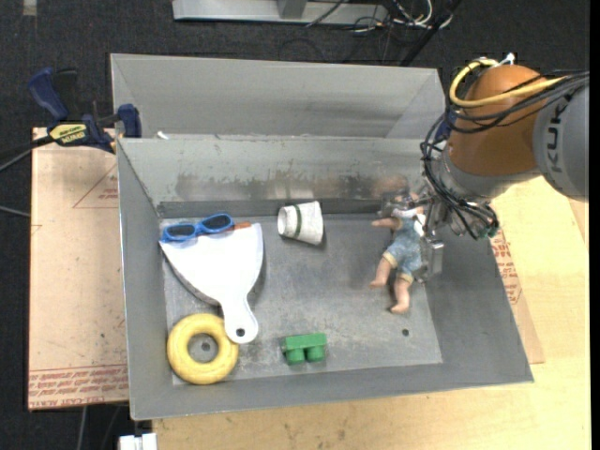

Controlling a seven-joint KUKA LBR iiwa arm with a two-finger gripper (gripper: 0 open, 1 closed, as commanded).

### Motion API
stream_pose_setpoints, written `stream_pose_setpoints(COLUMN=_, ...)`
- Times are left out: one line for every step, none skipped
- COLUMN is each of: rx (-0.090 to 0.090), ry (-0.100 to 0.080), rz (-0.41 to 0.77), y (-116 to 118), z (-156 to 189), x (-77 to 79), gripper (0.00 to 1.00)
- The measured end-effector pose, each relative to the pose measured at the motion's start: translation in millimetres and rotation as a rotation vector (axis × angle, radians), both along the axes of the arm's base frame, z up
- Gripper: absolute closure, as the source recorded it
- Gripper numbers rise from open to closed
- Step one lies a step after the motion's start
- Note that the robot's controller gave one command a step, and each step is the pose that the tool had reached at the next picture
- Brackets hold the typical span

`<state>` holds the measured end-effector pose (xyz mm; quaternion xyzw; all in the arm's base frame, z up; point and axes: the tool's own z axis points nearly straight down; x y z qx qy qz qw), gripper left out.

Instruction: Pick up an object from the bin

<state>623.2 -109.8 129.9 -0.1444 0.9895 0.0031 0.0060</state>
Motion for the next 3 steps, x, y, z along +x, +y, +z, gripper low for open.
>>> stream_pose_setpoints(rx=0.0, ry=-0.001, rz=-0.001, y=-0.1, z=0.9, x=0.1, gripper=0.0)
stream_pose_setpoints(rx=-0.002, ry=-0.008, rz=0.043, y=-1.0, z=-11.7, x=-2.0, gripper=0.0)
stream_pose_setpoints(rx=-0.002, ry=0.004, rz=0.18, y=1.7, z=-55.4, x=-32.8, gripper=1.0)
